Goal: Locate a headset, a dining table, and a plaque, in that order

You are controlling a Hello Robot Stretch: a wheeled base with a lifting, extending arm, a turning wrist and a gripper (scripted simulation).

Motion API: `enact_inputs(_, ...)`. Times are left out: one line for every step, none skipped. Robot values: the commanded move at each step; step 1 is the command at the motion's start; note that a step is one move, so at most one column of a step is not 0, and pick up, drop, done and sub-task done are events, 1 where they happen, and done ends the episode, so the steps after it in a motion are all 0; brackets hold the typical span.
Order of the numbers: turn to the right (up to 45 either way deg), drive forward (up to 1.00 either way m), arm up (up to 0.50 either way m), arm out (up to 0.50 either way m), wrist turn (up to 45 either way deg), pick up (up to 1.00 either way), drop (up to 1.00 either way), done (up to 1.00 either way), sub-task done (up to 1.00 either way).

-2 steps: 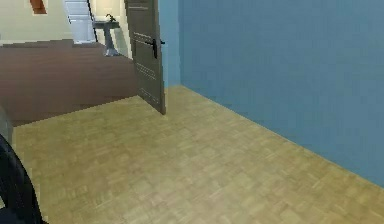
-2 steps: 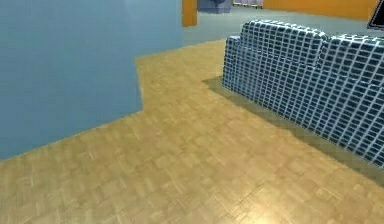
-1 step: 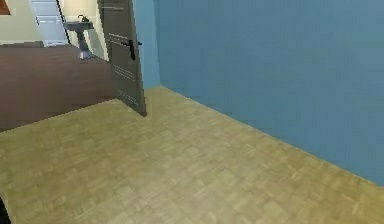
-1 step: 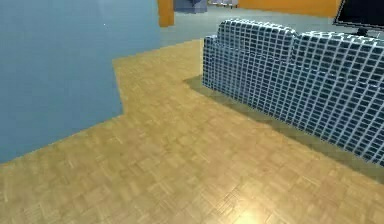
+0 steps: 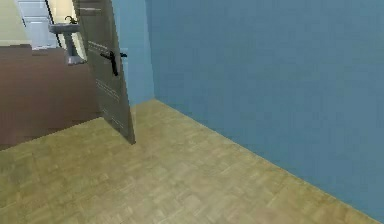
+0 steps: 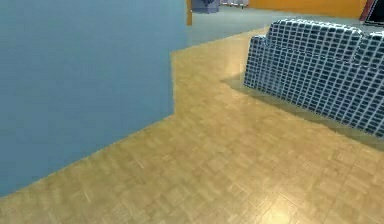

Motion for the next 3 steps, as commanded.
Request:
enact_inputs(-39.0, 0.0, 0.0, 0.0, 0.0, 0.0, 0.0, 0.0, 0.0)
enact_inputs(0.0, 1.0, 0.0, 0.0, 0.0, 0.0, 0.0, 0.0, 0.0)
enact_inputs(-3.0, 0.0, 0.0, 0.0, 0.0, 0.0, 0.0, 0.0, 0.0)
